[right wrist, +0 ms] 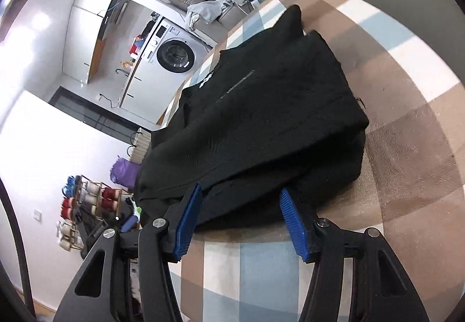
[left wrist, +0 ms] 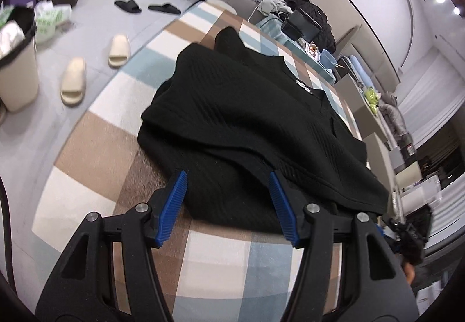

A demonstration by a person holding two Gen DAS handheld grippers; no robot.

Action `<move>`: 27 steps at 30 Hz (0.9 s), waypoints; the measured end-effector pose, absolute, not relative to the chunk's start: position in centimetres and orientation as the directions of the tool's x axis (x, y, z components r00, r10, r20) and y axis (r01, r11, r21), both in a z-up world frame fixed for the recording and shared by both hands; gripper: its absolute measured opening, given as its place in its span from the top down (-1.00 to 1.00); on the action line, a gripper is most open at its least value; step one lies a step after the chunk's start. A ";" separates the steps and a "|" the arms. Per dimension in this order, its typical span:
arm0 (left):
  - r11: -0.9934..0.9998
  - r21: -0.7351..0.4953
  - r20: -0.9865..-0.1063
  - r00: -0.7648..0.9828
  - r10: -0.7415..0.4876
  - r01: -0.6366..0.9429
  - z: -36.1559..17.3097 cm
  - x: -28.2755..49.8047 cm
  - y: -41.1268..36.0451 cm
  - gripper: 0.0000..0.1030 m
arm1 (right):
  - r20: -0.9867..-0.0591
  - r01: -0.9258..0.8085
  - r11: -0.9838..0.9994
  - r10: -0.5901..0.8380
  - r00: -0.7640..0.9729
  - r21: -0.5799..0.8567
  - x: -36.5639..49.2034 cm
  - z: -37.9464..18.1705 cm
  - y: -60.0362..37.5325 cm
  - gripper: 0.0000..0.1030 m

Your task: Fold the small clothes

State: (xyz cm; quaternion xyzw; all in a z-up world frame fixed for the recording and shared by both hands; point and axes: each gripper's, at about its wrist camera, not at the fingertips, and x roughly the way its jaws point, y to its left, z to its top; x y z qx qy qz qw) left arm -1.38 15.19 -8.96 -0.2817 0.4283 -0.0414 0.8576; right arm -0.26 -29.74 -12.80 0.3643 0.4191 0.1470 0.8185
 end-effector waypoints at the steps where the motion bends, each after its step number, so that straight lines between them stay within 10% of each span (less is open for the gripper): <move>1: 0.829 -0.532 -0.713 0.617 -0.331 -0.170 -9.3 -1.4 15.3 -0.12 | -0.572 0.068 0.684 0.547 0.611 0.726 -0.1 -12.9 -30.0 -0.10; 27: 0.764 -0.638 -0.640 0.617 -0.458 -0.095 -9.0 2.2 14.8 -0.22 | -0.569 0.064 0.683 0.548 0.614 0.728 0.7 -13.1 -30.6 -0.11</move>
